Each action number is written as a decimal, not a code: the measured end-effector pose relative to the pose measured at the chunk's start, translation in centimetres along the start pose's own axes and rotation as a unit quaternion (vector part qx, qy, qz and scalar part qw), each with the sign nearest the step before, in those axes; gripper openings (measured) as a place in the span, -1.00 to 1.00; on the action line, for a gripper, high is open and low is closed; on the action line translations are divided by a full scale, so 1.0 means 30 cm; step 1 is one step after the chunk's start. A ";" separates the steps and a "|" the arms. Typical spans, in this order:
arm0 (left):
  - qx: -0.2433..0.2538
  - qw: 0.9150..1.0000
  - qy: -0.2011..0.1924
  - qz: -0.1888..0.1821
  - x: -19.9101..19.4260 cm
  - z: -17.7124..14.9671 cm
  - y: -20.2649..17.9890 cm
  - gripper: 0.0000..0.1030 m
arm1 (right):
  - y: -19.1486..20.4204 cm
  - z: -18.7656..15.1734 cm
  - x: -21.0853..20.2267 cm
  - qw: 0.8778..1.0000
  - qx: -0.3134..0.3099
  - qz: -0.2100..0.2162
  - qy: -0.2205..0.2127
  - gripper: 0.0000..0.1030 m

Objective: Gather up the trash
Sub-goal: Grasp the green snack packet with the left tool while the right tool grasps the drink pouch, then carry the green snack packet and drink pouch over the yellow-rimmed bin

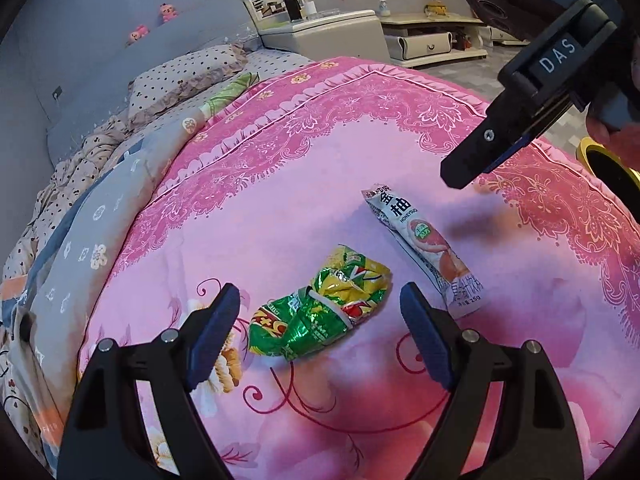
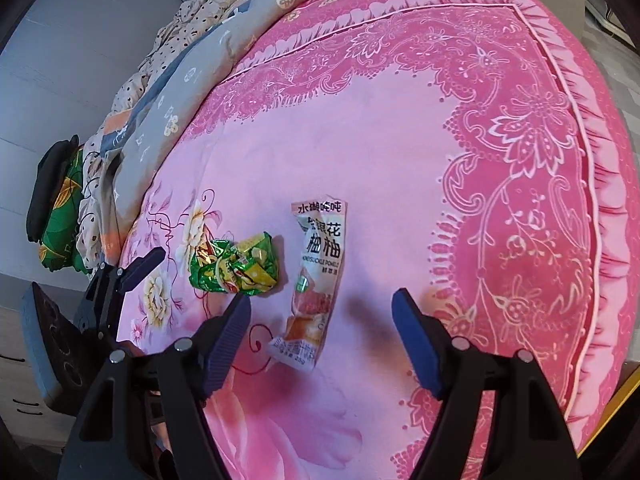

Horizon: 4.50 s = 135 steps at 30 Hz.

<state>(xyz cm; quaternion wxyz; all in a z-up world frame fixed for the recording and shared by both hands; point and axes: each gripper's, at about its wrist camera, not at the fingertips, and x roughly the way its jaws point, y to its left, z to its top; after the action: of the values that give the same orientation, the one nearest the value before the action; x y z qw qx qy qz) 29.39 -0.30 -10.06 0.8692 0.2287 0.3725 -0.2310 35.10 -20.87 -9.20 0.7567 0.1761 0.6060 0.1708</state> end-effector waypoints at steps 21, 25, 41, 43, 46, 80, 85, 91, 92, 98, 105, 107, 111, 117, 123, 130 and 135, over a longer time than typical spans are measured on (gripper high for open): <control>-0.029 0.997 0.026 -0.059 0.197 -0.027 0.020 -0.25 | 0.022 0.038 0.180 0.998 -0.010 -0.050 0.031 -0.09; -0.051 0.996 0.024 -0.065 0.189 -0.035 0.034 -0.29 | 0.040 0.039 0.206 0.997 -0.018 -0.063 0.033 -0.23; -0.117 0.992 0.024 -0.050 0.075 -0.076 0.083 -0.32 | 0.120 -0.037 0.142 0.997 -0.051 -0.050 0.016 -0.44; -0.129 0.990 0.017 -0.047 0.034 -0.080 0.084 -0.31 | 0.125 -0.062 0.108 0.997 -0.057 -0.048 0.010 -0.44; -0.142 0.989 0.013 -0.027 -0.026 -0.086 0.076 -0.31 | 0.118 -0.109 0.049 0.997 -0.059 -0.045 -0.001 -0.43; -0.202 0.972 -0.113 -0.039 -0.737 -0.010 -0.556 -0.31 | -0.180 -0.694 -0.507 0.992 -0.039 -0.020 -0.115 -0.44; -0.185 0.972 -0.135 -0.058 -0.809 0.045 -0.671 -0.30 | -0.219 -0.734 -0.576 0.990 -0.035 -0.019 -0.137 -0.44; -0.169 0.970 -0.167 -0.058 -0.885 0.113 -0.784 -0.30 | -0.275 -0.772 -0.659 0.985 -0.029 -0.027 -0.167 -0.44; -0.167 0.969 -0.171 -0.056 -0.893 0.125 -0.804 -0.30 | -0.285 -0.776 -0.671 0.985 -0.027 -0.028 -0.171 -0.44; -0.153 0.970 -0.179 -0.061 -0.902 0.202 -0.890 -0.30 | -0.356 -0.802 -0.753 0.977 -0.018 -0.050 -0.206 -0.44; -0.134 0.971 -0.184 -0.071 -0.872 0.283 -0.994 -0.30 | -0.454 -0.836 -0.851 0.965 -0.001 -0.081 -0.250 -0.44; -0.128 0.972 -0.182 -0.077 -0.849 0.306 -1.020 -0.30 | -0.492 -0.845 -0.878 0.962 0.009 -0.087 -0.260 -0.43; -0.122 0.972 -0.174 -0.098 -0.805 0.346 -1.075 -0.30 | -0.565 -0.861 -0.917 0.955 0.027 -0.101 -0.277 -0.43; -0.111 0.973 -0.171 -0.113 -0.739 0.411 -1.147 -0.29 | -0.663 -0.880 -0.958 0.948 0.052 -0.120 -0.289 -0.43; -0.095 0.974 -0.160 -0.130 -0.660 0.479 -1.216 -0.28 | -0.740 -0.898 -0.993 0.939 0.072 -0.146 -0.303 -0.43; -0.089 0.978 -0.120 -0.145 -0.535 0.532 -1.285 -0.28 | -0.816 -0.902 -0.989 0.935 0.094 -0.161 -0.301 -0.43; -0.086 0.982 -0.087 -0.141 -0.442 0.542 -1.323 -0.28 | -0.856 -0.886 -0.957 0.937 0.107 -0.160 -0.290 -0.43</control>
<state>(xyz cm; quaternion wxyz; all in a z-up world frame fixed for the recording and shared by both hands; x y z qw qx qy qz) 7.33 -37.79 1.03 0.8736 0.0770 0.3424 -0.3370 4.34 -55.42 -2.17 0.8938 0.1988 0.3947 -0.0765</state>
